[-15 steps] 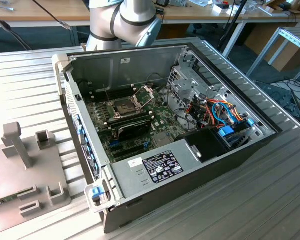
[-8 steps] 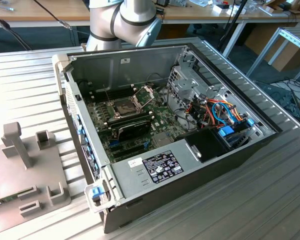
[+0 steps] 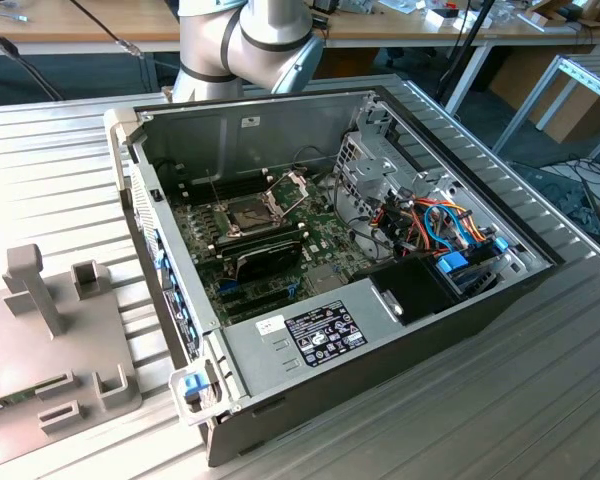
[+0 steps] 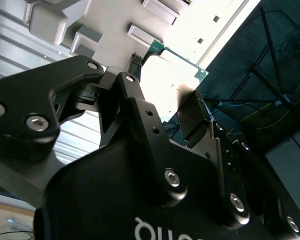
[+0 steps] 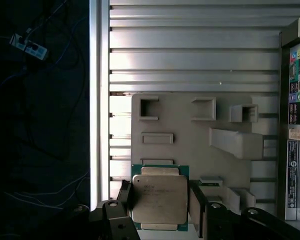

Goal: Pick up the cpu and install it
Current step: 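Pick up the cpu and move it towards the insertion slot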

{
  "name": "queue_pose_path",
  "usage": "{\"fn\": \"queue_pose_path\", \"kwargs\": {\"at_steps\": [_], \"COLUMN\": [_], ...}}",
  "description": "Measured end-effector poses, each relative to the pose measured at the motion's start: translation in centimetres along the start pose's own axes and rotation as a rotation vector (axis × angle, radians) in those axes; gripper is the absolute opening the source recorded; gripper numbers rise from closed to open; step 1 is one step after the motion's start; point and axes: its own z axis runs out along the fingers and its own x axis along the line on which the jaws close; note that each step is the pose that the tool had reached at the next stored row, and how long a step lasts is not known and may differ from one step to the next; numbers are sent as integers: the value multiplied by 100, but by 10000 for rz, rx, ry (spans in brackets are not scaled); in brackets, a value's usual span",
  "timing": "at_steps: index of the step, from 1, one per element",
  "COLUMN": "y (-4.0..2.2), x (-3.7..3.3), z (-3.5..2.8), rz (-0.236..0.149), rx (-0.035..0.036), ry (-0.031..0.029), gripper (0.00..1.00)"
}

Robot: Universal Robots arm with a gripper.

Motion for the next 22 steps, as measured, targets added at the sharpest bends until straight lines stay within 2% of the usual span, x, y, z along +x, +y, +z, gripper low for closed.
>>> {"fn": "queue_pose_path", "kwargs": {"at_steps": [22], "y": [0], "x": [-3], "z": [-37], "rz": [1], "rx": [0], "ry": [3], "gripper": [55]}}
